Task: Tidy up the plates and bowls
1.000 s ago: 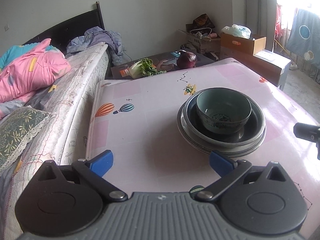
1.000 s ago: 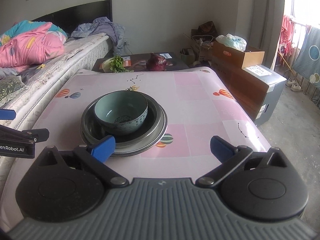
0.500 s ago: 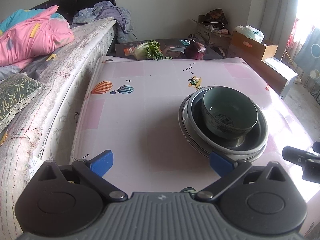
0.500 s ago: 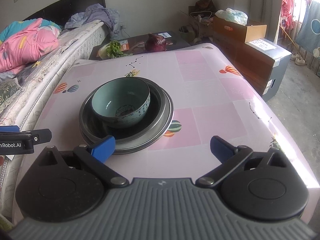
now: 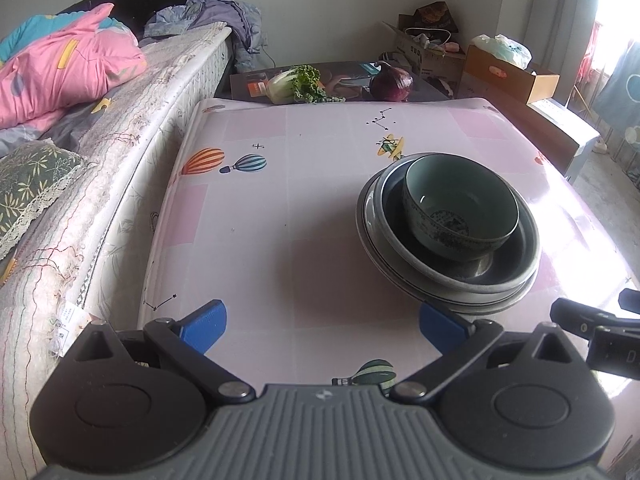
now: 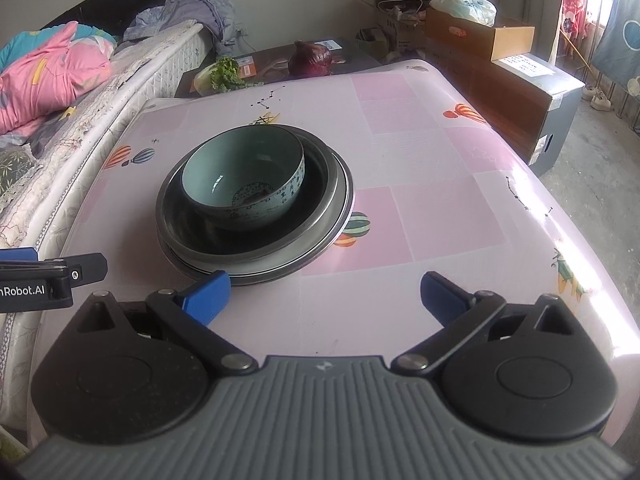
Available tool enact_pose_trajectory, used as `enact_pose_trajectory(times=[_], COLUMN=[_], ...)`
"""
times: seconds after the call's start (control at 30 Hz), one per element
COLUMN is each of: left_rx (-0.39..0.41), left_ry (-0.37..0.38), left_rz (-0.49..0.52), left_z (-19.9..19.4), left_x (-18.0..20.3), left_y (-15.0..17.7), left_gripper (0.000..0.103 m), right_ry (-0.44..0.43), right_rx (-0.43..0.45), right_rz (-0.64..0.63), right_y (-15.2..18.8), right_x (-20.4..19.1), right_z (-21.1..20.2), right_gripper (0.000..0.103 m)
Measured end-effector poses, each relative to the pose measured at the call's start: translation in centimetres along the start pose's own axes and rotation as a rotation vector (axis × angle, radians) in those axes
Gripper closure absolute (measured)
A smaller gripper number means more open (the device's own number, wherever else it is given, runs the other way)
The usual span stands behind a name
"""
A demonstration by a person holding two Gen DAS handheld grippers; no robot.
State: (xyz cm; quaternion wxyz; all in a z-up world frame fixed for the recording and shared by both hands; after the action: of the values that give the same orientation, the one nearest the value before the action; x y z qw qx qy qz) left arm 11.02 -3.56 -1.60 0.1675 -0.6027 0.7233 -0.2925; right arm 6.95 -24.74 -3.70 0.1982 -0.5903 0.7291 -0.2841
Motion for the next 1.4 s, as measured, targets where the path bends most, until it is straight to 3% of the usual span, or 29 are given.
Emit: enact_pose_trajectory(times=[1.4], left_rx=[-0.007], left_ry=[-0.004], left_rz=[-0.001], left_z=[-0.12], left_x=[-0.22], left_y=[0.19], left_gripper=[0.000], right_ry=[0.001], right_rx=[-0.003], right_rz=[0.007], right_y=[0.10], right_x=[0.09], right_z=[-0.18], right_gripper=[0.001])
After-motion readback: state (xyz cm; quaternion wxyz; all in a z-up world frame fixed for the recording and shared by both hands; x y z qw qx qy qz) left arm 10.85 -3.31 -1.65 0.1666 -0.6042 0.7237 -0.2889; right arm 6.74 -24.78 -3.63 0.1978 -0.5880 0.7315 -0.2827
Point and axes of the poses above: each gripper's, at about its wrist camera, not at the fingertips, and z roughly the way its jaws point, x to its right, y to its underside, the point moved 2 cm from there along z, roughly the way its jaws point, and after that the axes turned 9 degrees about y, right-handed, at the moved point
